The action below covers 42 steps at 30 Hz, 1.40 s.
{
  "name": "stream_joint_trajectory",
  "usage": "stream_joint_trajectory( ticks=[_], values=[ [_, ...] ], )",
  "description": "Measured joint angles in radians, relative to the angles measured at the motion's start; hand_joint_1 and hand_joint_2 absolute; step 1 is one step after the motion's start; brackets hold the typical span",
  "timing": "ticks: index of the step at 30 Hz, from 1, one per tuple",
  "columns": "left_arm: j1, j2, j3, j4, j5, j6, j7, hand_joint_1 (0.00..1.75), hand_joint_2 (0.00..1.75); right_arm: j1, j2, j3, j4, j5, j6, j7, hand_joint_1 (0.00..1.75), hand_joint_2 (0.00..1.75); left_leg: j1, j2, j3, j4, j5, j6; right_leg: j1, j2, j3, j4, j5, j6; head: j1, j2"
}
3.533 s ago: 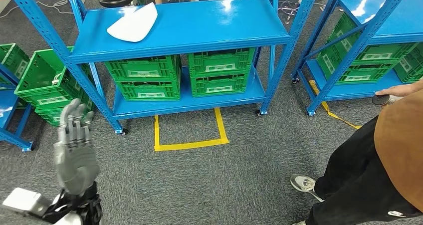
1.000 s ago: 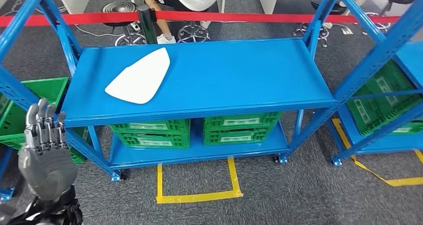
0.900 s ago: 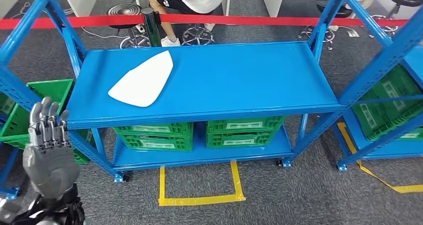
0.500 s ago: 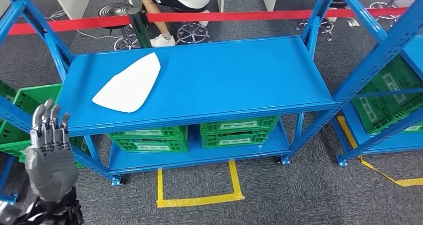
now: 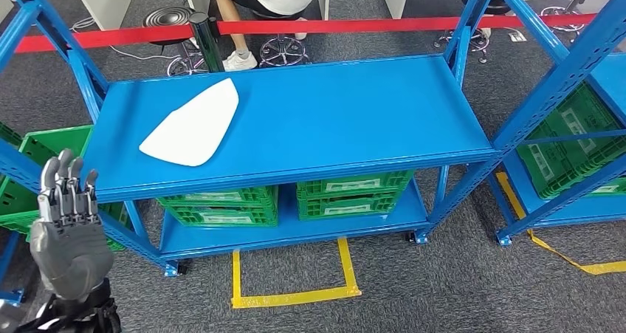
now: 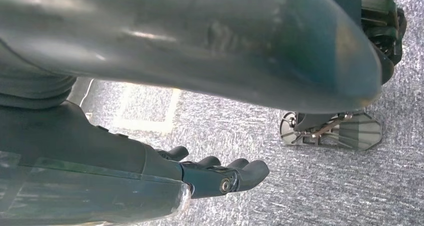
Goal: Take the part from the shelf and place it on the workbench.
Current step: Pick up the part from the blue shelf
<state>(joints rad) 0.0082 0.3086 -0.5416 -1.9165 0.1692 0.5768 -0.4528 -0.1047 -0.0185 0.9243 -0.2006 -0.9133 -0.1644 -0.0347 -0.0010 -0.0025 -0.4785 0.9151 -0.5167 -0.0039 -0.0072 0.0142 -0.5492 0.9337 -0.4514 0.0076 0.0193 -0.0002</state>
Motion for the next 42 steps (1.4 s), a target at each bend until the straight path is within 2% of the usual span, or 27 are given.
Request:
stream_joint_trajectory(
  ticks=[18, 24, 33, 42],
  values=[
    [0.005, 0.001, -0.005, 0.007, -0.012, -0.002, -0.017, 0.0, 0.0, -0.002, -0.001, 0.022, 0.0, -0.001, -0.006, 0.008, 0.0, 0.0, -0.001, -0.001, 0.009, 0.0, -0.001, 0.001, -0.002, -0.002, 0.011, -0.003, 0.0, 0.0, -0.001, 0.0],
    [-0.009, -0.003, -0.018, 0.01, -0.018, -0.031, -0.024, 0.0, 0.0, -0.003, -0.002, 0.024, 0.0, -0.009, -0.009, 0.005, 0.0, 0.0, -0.001, -0.003, 0.01, 0.0, -0.001, 0.001, -0.002, -0.002, 0.012, -0.003, 0.0, 0.0, -0.001, 0.0],
    [-0.018, -0.01, -0.039, 0.022, -0.003, -0.028, -0.024, 0.0, 0.0, -0.005, -0.012, 0.025, 0.0, -0.008, -0.016, 0.052, 0.0, 0.0, -0.001, -0.004, 0.011, 0.001, -0.001, 0.001, -0.002, -0.002, 0.014, -0.003, 0.0, 0.0, -0.001, 0.0],
    [-0.031, -0.011, -0.049, 0.022, -0.024, -0.028, -0.02, 0.0, 0.0, -0.005, -0.017, 0.025, 0.0, -0.008, -0.018, -0.002, 0.0, 0.0, -0.001, -0.007, 0.013, 0.001, -0.001, 0.001, -0.002, -0.002, 0.016, -0.004, 0.0, 0.0, -0.001, 0.0]
  ],
)
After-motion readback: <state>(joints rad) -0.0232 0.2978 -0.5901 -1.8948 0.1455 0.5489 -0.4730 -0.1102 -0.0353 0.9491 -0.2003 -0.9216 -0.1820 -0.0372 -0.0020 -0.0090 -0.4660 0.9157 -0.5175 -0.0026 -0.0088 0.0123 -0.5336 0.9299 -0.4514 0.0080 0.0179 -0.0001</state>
